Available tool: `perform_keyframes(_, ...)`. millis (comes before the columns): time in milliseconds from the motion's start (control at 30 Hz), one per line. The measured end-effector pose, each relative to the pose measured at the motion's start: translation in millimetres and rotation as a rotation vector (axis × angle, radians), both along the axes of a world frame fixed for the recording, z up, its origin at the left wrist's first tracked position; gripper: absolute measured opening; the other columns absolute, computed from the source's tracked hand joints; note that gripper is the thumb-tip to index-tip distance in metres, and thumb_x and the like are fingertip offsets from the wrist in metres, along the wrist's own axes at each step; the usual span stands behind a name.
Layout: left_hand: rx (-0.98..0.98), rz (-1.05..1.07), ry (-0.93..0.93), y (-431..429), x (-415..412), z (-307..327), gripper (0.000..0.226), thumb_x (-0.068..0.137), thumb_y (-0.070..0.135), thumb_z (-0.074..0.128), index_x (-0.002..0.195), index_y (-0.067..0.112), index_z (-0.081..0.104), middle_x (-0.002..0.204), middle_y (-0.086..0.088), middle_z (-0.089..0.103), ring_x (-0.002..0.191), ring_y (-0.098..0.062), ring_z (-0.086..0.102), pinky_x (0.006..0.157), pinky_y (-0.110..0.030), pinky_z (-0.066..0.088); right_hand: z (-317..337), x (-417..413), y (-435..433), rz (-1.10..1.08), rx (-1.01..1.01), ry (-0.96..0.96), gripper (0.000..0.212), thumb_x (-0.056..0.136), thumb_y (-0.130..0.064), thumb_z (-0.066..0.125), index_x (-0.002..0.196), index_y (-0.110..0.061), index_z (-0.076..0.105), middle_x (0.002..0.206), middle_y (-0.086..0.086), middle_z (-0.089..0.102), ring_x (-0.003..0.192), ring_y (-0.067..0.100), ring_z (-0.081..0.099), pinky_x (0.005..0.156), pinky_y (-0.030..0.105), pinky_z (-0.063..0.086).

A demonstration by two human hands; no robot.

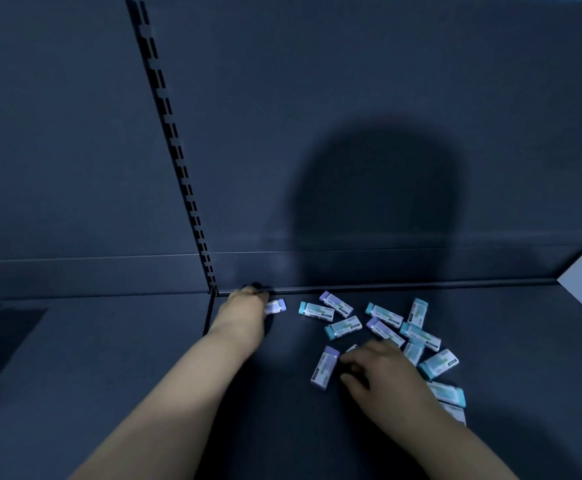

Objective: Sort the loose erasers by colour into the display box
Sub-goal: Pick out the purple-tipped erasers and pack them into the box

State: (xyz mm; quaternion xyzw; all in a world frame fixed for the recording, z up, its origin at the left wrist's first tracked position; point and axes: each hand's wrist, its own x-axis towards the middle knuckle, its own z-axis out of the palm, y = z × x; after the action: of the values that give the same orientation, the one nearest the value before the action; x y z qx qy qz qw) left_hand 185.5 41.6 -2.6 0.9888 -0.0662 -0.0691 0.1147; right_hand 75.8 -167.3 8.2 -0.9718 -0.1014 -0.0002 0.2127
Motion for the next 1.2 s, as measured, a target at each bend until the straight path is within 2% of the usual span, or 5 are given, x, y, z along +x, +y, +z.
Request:
perform_keyframes(300, 0.021, -0.053, 0.122, -28, -57, 13, 0.039, 0.089, 0.031, 0.053, 0.128, 0.031, 0.048, 0.131, -0.004, 0.048, 0.112, -0.025, 0.055, 0.089, -0.024, 0.043, 0, 11, 9, 0.001, -0.183, 0.052, 0.077, 0.072, -0.064, 0.060, 0.136, -0.027, 0.038, 0.133, -0.006, 0.040, 0.125, 0.017, 0.031, 0.107, 0.028, 0.026)
perform_keyframes(500, -0.026, -0.166, 0.241, -20, -87, 22, 0.067, 0.083, 0.042, 0.064, 0.142, 0.037, 0.032, 0.135, -0.002, 0.041, 0.125, -0.022, 0.043, 0.100, -0.026, 0.039, 5, 12, 21, 0.082, -0.205, 0.078, 0.065, 0.070, -0.056, 0.066, 0.126, -0.027, 0.048, 0.125, -0.004, 0.038, 0.120, 0.018, 0.029, 0.102, 0.030, 0.027)
perform_keyframes(700, -0.045, -0.357, 0.218, -4, -84, 18, 0.079, 0.085, 0.030, 0.065, 0.148, 0.031, 0.018, 0.151, 0.011, 0.016, 0.137, -0.019, 0.019, 0.114, -0.026, 0.018, 6, 8, 30, 0.128, -0.198, 0.170, 0.073, 0.067, -0.054, 0.069, 0.130, -0.027, 0.044, 0.129, -0.004, 0.038, 0.123, 0.017, 0.027, 0.101, 0.031, 0.026)
perform_keyframes(967, -0.111, -0.353, 0.130, -4, -85, 14, 0.068, 0.071, 0.044, 0.075, 0.128, 0.026, 0.042, 0.126, 0.006, 0.038, 0.120, -0.014, 0.036, 0.101, -0.024, 0.032, 5, 0, 39, 0.083, -0.153, 0.166, 0.073, 0.066, -0.054, 0.071, 0.130, -0.028, 0.045, 0.125, -0.004, 0.043, 0.118, 0.017, 0.033, 0.098, 0.027, 0.029)
perform_keyframes(1200, -0.051, -0.358, -0.033, 18, -107, 19, 0.064, 0.071, 0.048, 0.071, 0.123, 0.028, 0.039, 0.125, 0.008, 0.045, 0.120, -0.014, 0.039, 0.096, -0.027, 0.032, 6, -24, 57, 0.058, -0.145, 0.114, 0.078, 0.066, -0.059, 0.069, 0.133, -0.032, 0.040, 0.129, -0.008, 0.043, 0.119, 0.014, 0.034, 0.101, 0.026, 0.029)
